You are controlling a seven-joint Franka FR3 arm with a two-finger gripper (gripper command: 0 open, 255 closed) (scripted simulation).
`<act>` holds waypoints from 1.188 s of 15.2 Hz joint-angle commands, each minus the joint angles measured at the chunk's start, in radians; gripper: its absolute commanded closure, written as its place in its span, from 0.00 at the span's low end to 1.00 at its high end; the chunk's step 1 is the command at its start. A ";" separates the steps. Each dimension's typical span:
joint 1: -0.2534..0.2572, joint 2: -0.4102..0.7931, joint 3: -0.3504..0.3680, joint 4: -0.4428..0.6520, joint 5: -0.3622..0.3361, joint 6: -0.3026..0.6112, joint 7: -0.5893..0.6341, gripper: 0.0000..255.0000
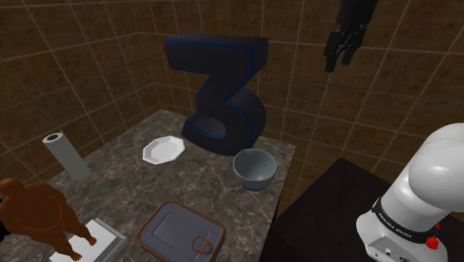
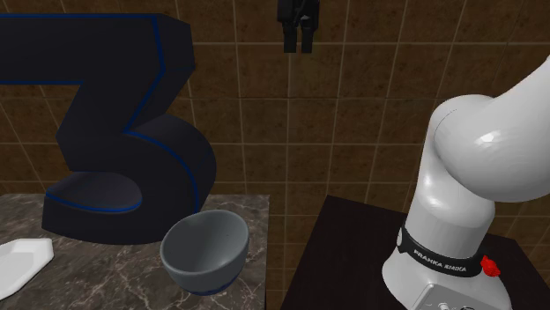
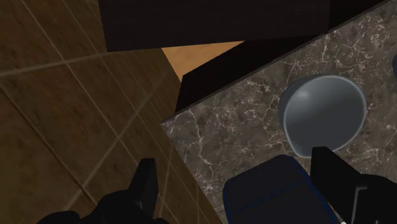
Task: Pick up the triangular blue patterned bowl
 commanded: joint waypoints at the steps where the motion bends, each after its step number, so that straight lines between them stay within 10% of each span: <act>1: 0.000 0.000 0.000 0.000 0.000 0.000 0.000 0.00; 18: 0.102 0.183 0.041 -0.410 0.205 0.624 0.061 0.00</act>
